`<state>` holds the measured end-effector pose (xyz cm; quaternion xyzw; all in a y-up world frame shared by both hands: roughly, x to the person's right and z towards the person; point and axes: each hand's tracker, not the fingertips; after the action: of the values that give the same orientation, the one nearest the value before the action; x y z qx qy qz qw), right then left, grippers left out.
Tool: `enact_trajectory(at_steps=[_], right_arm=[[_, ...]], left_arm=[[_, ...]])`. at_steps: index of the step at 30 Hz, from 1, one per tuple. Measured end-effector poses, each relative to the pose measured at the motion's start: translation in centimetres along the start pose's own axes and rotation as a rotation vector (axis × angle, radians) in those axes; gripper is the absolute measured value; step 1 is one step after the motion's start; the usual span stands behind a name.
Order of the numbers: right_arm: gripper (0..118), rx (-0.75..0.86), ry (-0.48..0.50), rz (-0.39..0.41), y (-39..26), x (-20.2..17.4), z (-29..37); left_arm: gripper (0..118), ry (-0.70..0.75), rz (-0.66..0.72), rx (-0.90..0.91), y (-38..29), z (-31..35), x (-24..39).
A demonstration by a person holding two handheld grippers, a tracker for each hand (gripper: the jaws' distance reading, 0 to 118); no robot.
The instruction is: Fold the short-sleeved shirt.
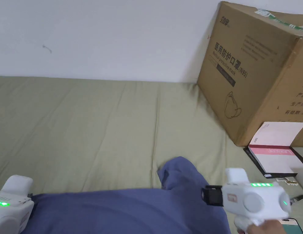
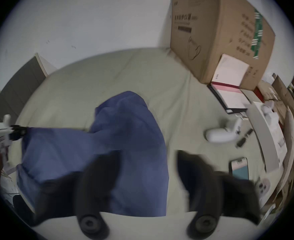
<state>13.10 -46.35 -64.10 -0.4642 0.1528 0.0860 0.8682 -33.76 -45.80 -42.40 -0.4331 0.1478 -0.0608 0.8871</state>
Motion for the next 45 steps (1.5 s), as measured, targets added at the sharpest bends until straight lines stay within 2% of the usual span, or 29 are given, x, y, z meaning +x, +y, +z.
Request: enact_trajectory(at_steps=[6,7,8,9,10,11,12,13,15,17,22,26,29,31,35,40,41,42,43,44,45], right_arm=[[105,-0.127,-0.063,0.051,3.8,0.0,-8.1],[100,-0.164,-0.009,0.014,3.1,-0.3,-7.8],[74,-0.223,-0.017,0.015,2.7,-0.4,-8.2],[40,-0.178,-0.016,-0.012,2.4,-0.4,-7.8],[34,-0.146,0.026,-0.068,2.4,-0.1,-7.0],[17,-0.150,0.081,-0.118,2.4,0.3,-6.6],[0,-0.116,0.088,-0.121,2.4,0.8,-5.6],[0,-0.059,0.053,-0.080,2.5,0.9,-4.2],[0,0.000,0.093,-0.027,2.7,0.7,-1.1],[0,0.093,0.091,0.041,2.3,0.3,3.3],[0,0.286,0.141,0.108,-2.7,-0.6,15.8],[0,0.307,0.141,0.135,-10.0,-1.5,22.0],[0,0.210,0.103,0.183,-16.0,-2.3,21.9],[0,0.112,0.101,0.159,-19.5,-2.6,20.3],[0,-0.032,0.082,0.051,-23.5,-2.7,15.8],[0,-0.019,0.070,-0.037,-23.0,-2.0,16.1],[4,-0.008,0.080,-0.055,-22.7,-1.7,16.8],[18,0.024,0.088,-0.077,-22.4,-1.6,17.9],[47,0.076,0.092,-0.089,-22.0,-1.6,19.3],[90,0.135,0.101,-0.088,-21.7,-1.7,21.2],[104,0.202,0.110,-0.085,-21.4,-2.1,22.7]], left_arm=[[3,-0.038,0.045,0.018,0.7,3.5,-0.4],[3,-0.038,0.048,0.012,0.7,3.6,-0.6],[3,-0.038,0.052,0.008,0.7,3.7,-0.6],[3,-0.038,0.058,0.004,0.6,3.7,-0.7],[3,-0.038,0.061,-0.003,0.7,3.3,-1.2],[3,-0.039,0.066,-0.005,0.6,3.4,-1.3],[3,-0.048,0.076,-0.002,0.5,3.6,-1.6],[3,-0.046,0.078,0.002,0.4,4.0,-1.7],[3,-0.042,0.089,0.029,0.3,5.0,-2.5],[2,-0.037,0.108,0.086,0.1,7.5,-2.9],[2,-0.067,0.155,0.223,-2.3,16.6,-4.1],[2,-0.105,0.168,0.221,-7.0,22.5,-4.3],[2,-0.127,0.123,0.065,-11.3,23.3,-3.4],[2,-0.135,0.075,-0.061,-14.1,22.2,-2.6],[2,-0.133,0.130,-0.184,-18.3,18.3,-1.2],[3,-0.098,0.167,-0.195,-19.1,17.8,-1.0],[7,-0.089,0.174,-0.174,-18.8,18.5,-1.1],[24,-0.071,0.174,-0.146,-18.6,19.5,-1.1],[54,-0.068,0.177,-0.088,-18.3,20.9,-1.0],[88,-0.084,0.192,-0.004,-17.9,22.4,-1.1],[98,-0.108,0.213,0.073,-17.4,23.7,-1.1]])
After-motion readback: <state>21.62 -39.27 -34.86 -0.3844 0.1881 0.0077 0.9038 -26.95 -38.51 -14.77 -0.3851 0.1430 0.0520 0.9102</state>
